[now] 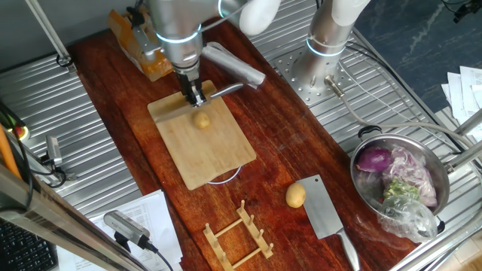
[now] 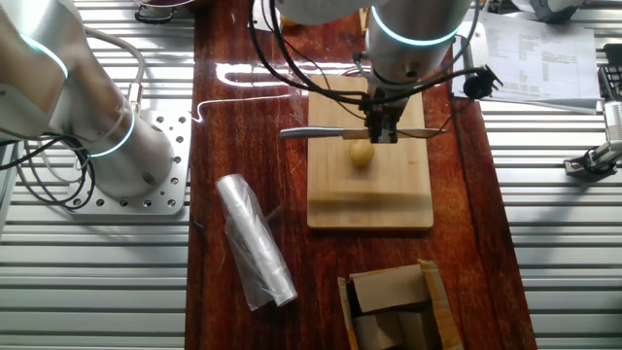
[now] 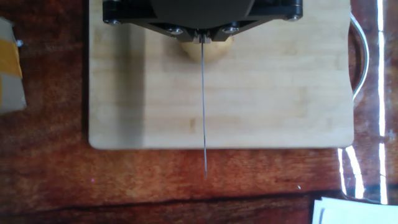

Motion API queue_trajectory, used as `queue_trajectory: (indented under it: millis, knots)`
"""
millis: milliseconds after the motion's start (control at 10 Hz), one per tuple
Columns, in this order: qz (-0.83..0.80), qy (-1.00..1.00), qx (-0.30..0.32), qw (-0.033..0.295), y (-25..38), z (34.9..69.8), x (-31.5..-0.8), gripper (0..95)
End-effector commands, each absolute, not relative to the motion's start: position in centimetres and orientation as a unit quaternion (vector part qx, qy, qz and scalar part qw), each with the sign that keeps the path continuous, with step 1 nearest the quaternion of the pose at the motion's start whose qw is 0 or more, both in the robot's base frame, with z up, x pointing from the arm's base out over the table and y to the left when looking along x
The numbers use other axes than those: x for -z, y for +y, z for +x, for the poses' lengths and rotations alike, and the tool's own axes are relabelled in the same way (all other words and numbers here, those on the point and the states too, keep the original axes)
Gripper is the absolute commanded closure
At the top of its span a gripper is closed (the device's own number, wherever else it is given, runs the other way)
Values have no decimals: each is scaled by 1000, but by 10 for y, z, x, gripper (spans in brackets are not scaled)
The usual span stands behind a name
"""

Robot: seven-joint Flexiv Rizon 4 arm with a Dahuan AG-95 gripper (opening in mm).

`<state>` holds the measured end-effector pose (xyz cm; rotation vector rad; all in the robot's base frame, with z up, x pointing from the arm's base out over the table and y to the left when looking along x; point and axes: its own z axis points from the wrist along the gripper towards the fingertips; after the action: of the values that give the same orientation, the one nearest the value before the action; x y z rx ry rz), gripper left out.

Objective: Chop the potatoes

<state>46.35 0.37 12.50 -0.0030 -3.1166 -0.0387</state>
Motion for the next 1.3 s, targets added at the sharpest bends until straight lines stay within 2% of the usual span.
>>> queue_trajectory:
  millis: [100,1300]
  knots:
    - [-3,-1000,13,9,4,464,-120,950]
    - [4,-1000,2,10,11,460,-90,950]
